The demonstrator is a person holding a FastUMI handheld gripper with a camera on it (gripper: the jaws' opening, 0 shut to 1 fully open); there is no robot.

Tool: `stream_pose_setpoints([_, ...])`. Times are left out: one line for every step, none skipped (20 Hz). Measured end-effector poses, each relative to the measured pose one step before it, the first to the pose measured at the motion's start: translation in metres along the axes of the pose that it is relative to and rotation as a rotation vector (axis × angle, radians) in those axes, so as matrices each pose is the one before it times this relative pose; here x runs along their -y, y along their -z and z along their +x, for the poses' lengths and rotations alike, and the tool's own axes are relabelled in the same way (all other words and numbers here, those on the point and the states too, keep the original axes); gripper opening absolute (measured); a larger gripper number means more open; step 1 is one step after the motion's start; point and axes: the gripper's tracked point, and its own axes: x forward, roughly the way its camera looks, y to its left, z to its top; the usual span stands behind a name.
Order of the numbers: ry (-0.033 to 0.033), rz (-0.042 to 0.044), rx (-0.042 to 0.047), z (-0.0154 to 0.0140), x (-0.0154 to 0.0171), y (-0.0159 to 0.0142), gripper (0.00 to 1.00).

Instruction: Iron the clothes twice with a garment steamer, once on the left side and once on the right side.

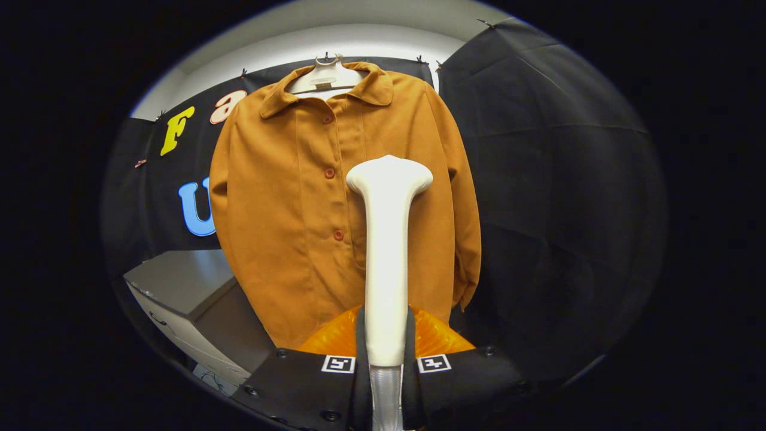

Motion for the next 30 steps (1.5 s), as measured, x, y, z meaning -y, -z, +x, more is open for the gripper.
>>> stream_pose_setpoints([0.00602,0.00124,-0.01961,-0.00072,0.00114,0.00881,0.23])
stream_pose_setpoints([0.00715,-0.00059,-0.01952,-0.00102,0.00076,0.01166,0.23])
stream_pose_setpoints([0.00684,-0.00289,-0.02016,-0.00115,0.00033,0.00979,0.23])
stream_pose_setpoints([0.00894,-0.00456,-0.02411,-0.001,0.00092,0.01298,0.23])
stream_pose_setpoints([0.00623,-0.00337,-0.02188,-0.00038,0.00026,0.00989,0.23])
stream_pose_setpoints([0.00737,-0.00265,-0.02473,-0.00047,0.00063,0.01106,0.23])
stream_pose_setpoints([0.00782,-0.00053,-0.02611,-0.00074,0.00055,0.0115,0.23])
stream_pose_setpoints([0.00858,-0.00051,-0.02442,-0.00043,0.00026,0.01022,0.23])
stream_pose_setpoints([0.0114,-0.00056,-0.02498,-0.0007,0.0013,0.0111,0.23])
stream_pose_setpoints([0.01459,0.00159,-0.02204,-0.00317,0.00016,0.00764,0.23])
stream_pose_setpoints([0.01367,0.0026,-0.01088,-0.00099,0.00246,0.00595,0.23])
stream_pose_setpoints([0.00901,0.00562,-0.01284,-0.00135,0.00153,0.00774,0.23])
stream_pose_setpoints([0.00379,0.00312,-0.00923,-0.00237,-0.00017,0.00547,0.23])
stream_pose_setpoints([0.00762,-0.00526,-0.01045,-0.00404,0.00042,0.00639,0.23])
stream_pose_setpoints([0.01138,-0.01118,-0.01098,-0.00357,0.00158,0.00541,0.23])
stream_pose_setpoints([0.0092,-0.00749,-0.0095,-0.00345,0.00069,0.00451,0.23])
stream_pose_setpoints([0.00442,-0.00244,-0.01674,-0.0038,-0.00033,0.00531,0.23])
stream_pose_setpoints([0.00162,-0.00003,-0.00489,-0.00313,-0.00177,0.00464,0.23])
stream_pose_setpoints([-0.00185,0.00437,-0.00118,-0.00516,-0.00287,0.00263,0.23])
stream_pose_setpoints([-0.00299,0.00512,0.00522,-0.00774,-0.0032,0.0037,0.23])
stream_pose_setpoints([-0.00182,0.00221,0.00277,-0.00849,-0.0031,0.00321,0.23])
stream_pose_setpoints([-0.00003,-0.00044,0.00228,-0.00876,-0.00314,0.00255,0.23])
stream_pose_setpoints([-0.00196,-0.00037,0.00584,-0.00791,-0.00488,-0.00074,0.23])
stream_pose_setpoints([-0.00653,0.00619,0.01119,-0.00899,-0.00615,-0.00406,0.23])
stream_pose_setpoints([-0.00997,0.00853,0.01534,-0.00894,-0.00715,-0.00711,0.23])
stream_pose_setpoints([-0.00764,0.00187,0.02483,-0.01198,-0.00852,-0.01014,0.23])
stream_pose_setpoints([-0.0063,-0.0036,0.02847,-0.00935,-0.0088,-0.01487,0.23])
stream_pose_setpoints([-0.00954,0.00101,0.03626,-0.00951,-0.00895,-0.01913,0.23])
stream_pose_setpoints([-0.01269,0.00744,0.04113,-0.00771,-0.01001,-0.02238,0.23])
stream_pose_setpoints([-0.01423,0.00903,0.04322,-0.00603,-0.01279,-0.02326,0.23])
